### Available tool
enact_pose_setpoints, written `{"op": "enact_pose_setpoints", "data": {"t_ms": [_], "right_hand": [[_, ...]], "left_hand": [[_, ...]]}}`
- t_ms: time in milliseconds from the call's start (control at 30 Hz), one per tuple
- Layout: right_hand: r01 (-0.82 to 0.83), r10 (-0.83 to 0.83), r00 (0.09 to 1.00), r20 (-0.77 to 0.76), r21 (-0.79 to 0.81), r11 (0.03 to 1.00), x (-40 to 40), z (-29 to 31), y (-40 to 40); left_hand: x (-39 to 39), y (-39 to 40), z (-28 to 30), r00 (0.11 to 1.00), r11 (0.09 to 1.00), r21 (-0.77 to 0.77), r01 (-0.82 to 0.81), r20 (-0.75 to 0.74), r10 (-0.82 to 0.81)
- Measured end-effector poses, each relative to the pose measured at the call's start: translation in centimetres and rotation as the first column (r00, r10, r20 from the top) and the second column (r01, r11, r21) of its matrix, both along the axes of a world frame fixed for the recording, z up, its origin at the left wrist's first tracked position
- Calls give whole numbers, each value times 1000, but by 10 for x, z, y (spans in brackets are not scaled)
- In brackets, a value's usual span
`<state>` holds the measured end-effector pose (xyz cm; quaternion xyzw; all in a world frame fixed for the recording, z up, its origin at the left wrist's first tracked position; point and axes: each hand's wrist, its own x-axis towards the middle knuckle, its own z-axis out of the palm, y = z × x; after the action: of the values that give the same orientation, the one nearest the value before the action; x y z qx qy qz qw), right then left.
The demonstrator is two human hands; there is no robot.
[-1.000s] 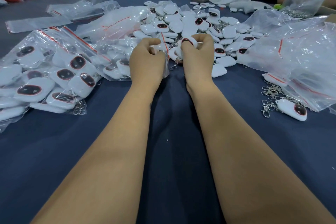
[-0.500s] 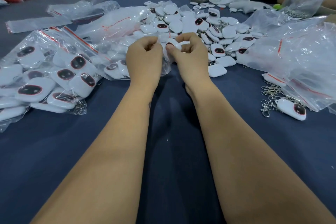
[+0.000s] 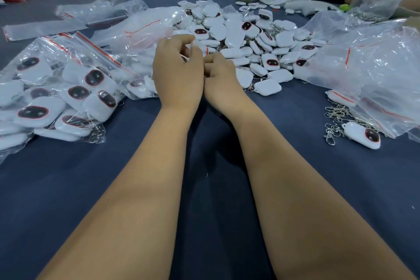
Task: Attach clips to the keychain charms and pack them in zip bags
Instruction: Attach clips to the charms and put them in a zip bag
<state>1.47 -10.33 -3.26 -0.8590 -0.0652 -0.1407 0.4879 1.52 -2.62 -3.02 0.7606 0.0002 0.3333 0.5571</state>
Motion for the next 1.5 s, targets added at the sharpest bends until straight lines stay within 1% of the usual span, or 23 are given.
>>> {"op": "enact_pose_setpoints", "data": {"t_ms": [100, 133, 200, 233, 267, 333, 400, 467, 567, 633, 733, 767, 833, 867, 933, 1000, 1067, 1133, 1200, 1267, 1300, 1367, 1500], "right_hand": [[0, 0, 999, 47, 7, 1000, -2, -1, -1], [39, -42, 997, 57, 39, 998, -3, -1, -3], [194, -199, 979, 52, 95, 976, -2, 0, -9], [288, -291, 955, 53, 69, 955, 0, 1, -14], [381, -380, 923, 52, -1, 925, 1, 1, -18], [493, -497, 868, 17, -152, 856, 2, 1, -26], [482, -511, 858, -54, -263, 836, 2, -1, -30], [429, -486, 871, -71, -371, 823, 0, -4, -29], [425, -483, 875, -38, -418, 803, 1, -5, -30], [442, -487, 873, -29, -375, 815, 3, -5, -31], [448, -459, 888, 5, -228, 864, 4, -5, -30], [443, -448, 894, 14, -183, 878, 5, -4, -30], [431, -431, 902, 19, -86, 898, 5, -3, -29], [418, -418, 908, 14, -13, 908, 6, -3, -29], [378, -381, 924, -8, 160, 912, 4, -2, -28], [365, -379, 926, -1, 266, 892, 2, -2, -29], [367, -395, 918, 16, 340, 866, 2, -2, -29], [341, -378, 926, -5, 442, 830, 0, 1, -26], [295, -324, 945, -44, 544, 786, 0, 2, -24], [240, -261, 963, -63, 633, 736, -2, 5, -23], [214, -231, 971, -63, 663, 717, -2, 6, -23], [180, -192, 980, -58, 674, 717, -2, 9, -22], [193, -165, 981, -105, 644, 740, -1, 7, -22]], "left_hand": [[0, 0, -1, 993, 995, -59, 80, -85, -85], [0, 0, -2, 985, 991, -75, 109, -128, -118], [1, 0, -5, 972, 989, -66, 130, -190, -140], [1, 0, -6, 971, 991, -56, 121, -200, -130], [1, 0, -6, 973, 994, -46, 103, -200, -111], [2, 2, -6, 977, 998, -33, 59, -203, -64], [4, 6, -6, 978, 1000, -26, 10, -208, -15], [5, 9, -6, 982, 999, -33, -43, -187, 36], [7, 12, -4, 986, 990, -105, -89, -148, 73], [7, 12, -4, 988, 991, -102, -86, -134, 72], [-1, 4, -1, 999, 996, 74, -51, 11, 50], [-5, -1, 1, 997, 996, 93, 2, 77, -9], [-13, -10, 4, 970, 983, 31, 183, 159, -185], [-15, -15, 5, 950, 959, -38, 281, 152, -272], [-17, -21, 8, 908, 890, -184, 417, 58, -414], [-16, -24, 6, 867, 836, -298, 460, -52, -495], [-10, -23, 2, 845, 807, -390, 444, -118, -522], [-3, -18, -2, 853, 829, -379, 411, -162, -497], [0, -14, -5, 862, 867, -284, 410, -190, -470], [0, -11, -7, 854, 865, -234, 444, -183, -488], [-1, -10, -6, 843, 850, -251, 463, -172, -510], [0, -9, -6, 836, 833, -289, 472, -155, -527], [2, -8, -5, 854, 851, -291, 438, -162, -494]]}}
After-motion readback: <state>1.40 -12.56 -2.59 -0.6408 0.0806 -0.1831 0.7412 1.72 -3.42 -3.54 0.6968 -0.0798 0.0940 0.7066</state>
